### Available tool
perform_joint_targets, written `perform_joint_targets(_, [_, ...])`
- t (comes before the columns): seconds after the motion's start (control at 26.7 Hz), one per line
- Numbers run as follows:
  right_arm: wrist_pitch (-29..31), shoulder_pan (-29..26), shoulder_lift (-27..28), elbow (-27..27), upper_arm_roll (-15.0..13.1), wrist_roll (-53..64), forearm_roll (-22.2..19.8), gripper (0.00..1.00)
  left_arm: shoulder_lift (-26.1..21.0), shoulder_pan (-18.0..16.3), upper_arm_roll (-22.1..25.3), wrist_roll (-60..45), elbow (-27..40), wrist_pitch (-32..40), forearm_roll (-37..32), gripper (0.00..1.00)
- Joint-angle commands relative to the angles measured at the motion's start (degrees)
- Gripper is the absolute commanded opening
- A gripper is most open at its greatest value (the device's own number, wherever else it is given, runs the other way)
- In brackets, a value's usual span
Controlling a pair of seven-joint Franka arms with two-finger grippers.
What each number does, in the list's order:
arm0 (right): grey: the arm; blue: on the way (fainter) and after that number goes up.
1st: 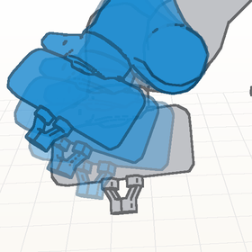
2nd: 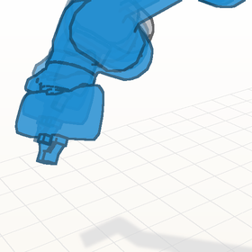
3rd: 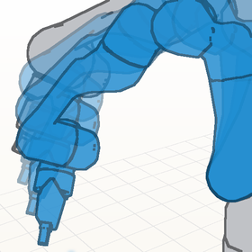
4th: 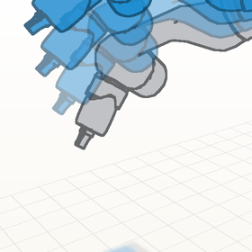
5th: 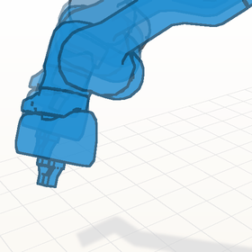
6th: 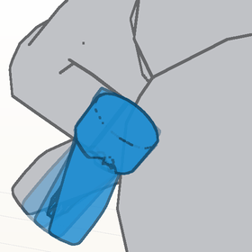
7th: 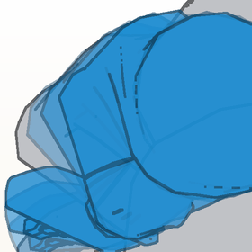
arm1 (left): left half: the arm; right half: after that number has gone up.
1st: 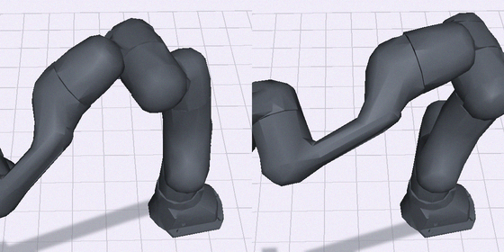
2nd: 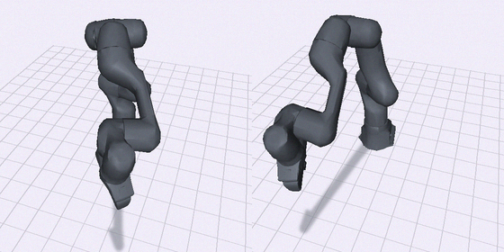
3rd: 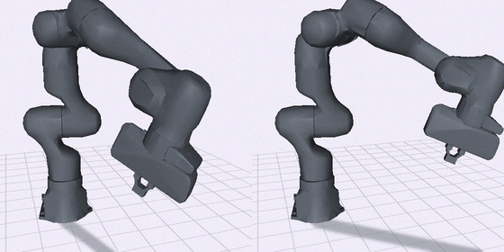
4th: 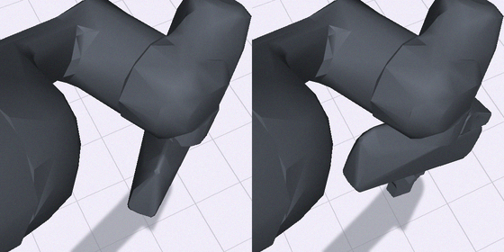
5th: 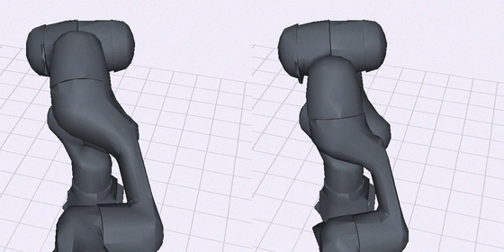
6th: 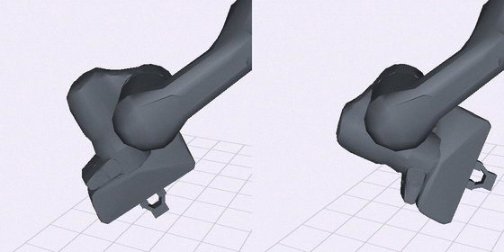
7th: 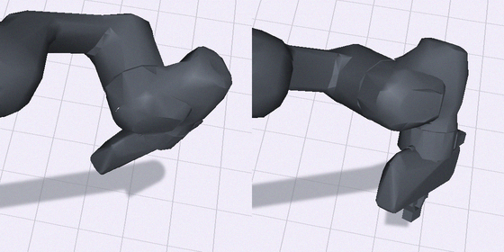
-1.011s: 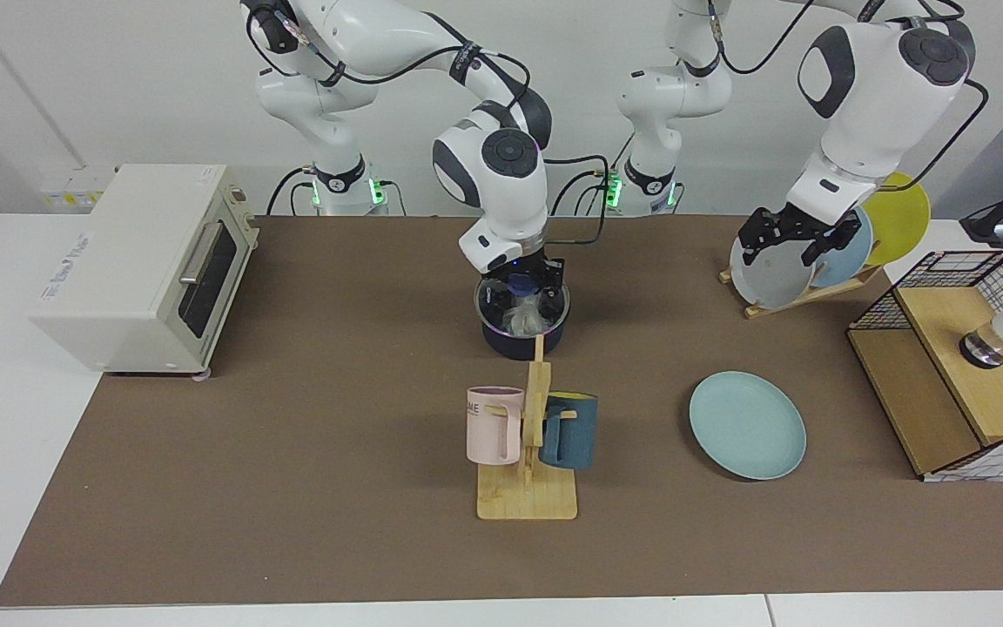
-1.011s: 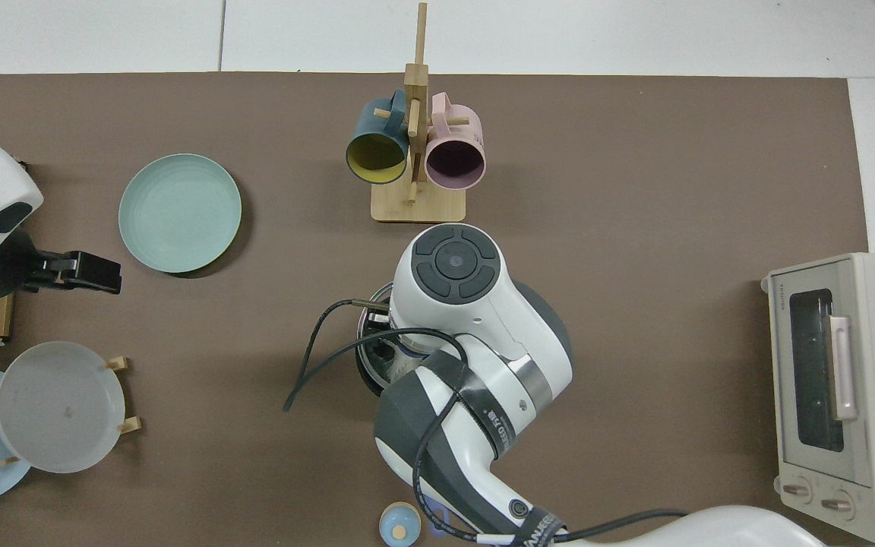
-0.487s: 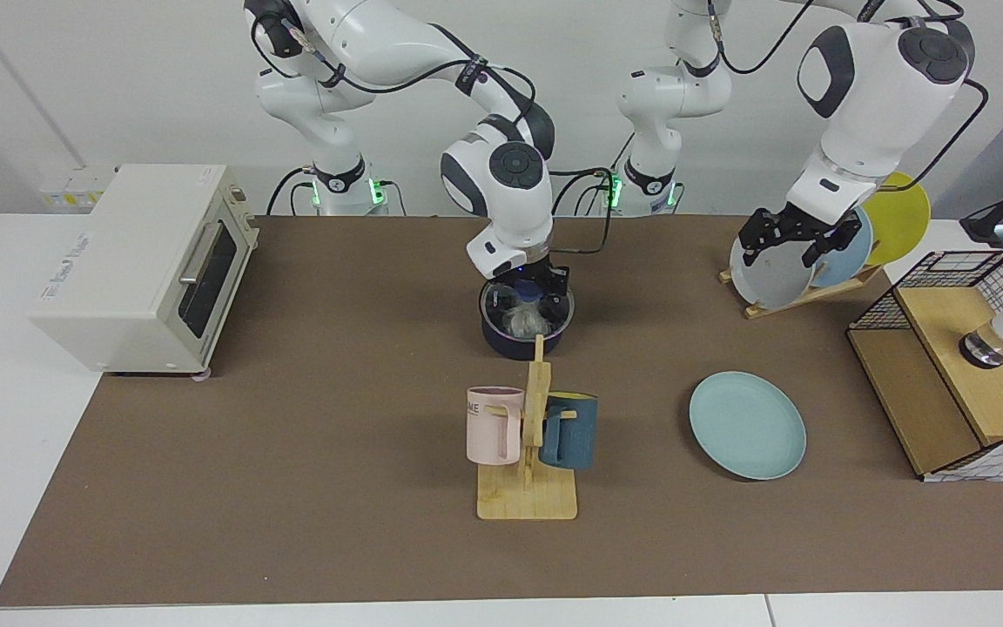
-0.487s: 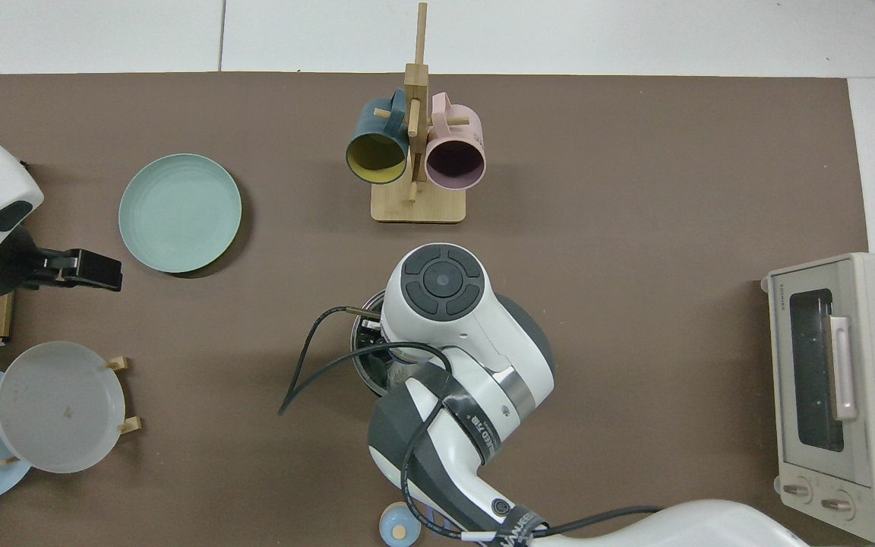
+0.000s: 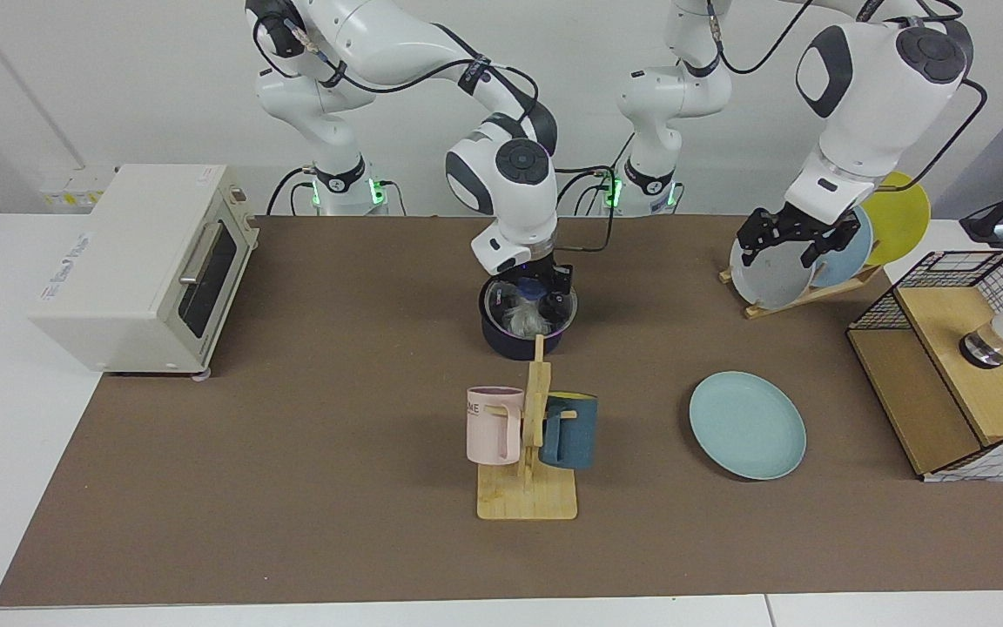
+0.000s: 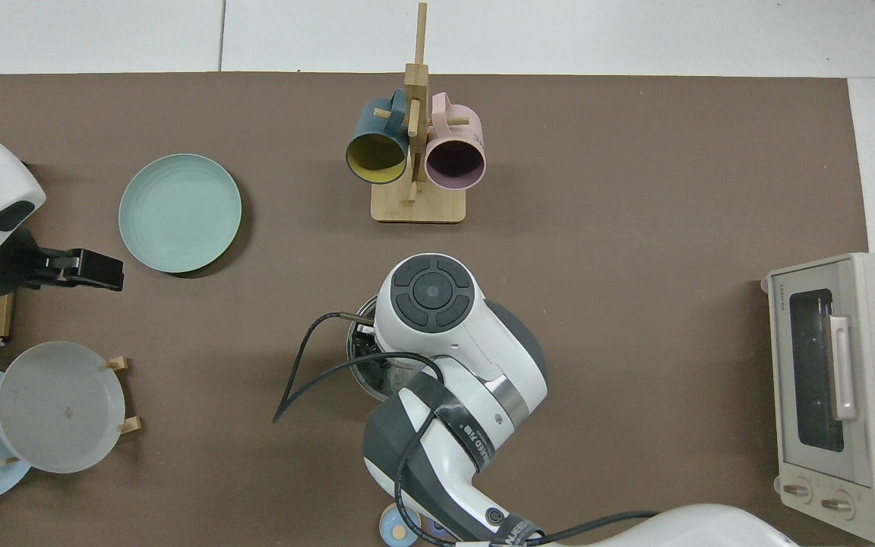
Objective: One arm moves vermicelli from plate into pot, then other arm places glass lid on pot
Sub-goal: 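Lower the glass lid onto the pot with the right gripper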
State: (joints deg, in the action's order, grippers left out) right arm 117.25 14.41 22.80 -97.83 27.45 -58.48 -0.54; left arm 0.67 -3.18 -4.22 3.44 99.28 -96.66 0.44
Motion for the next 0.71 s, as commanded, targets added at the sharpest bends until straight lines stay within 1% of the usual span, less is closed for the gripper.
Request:
perform_joint_targets(0.0, [1.4, -0.44, -1.18, -2.8, 0.67, -2.34, -1.3, 0.0, 0.47, 0.45, 0.27, 0.08, -0.05, -0.38, -0.09, 1.0])
perform_joint_targets(0.26, [2.37, -1.14, -1.88, -5.0, 0.85, -2.43, -1.22, 0.0, 0.47, 0.45, 0.27, 0.08, -0.05, -0.38, -0.09, 1.0])
perform_joint_targets(0.67, [1.14, -1.4, -1.79, -4.82, 0.94, -3.22, -0.95, 0.0, 0.47, 0.45, 0.18, 0.08, -0.05, -0.38, -0.09, 1.0])
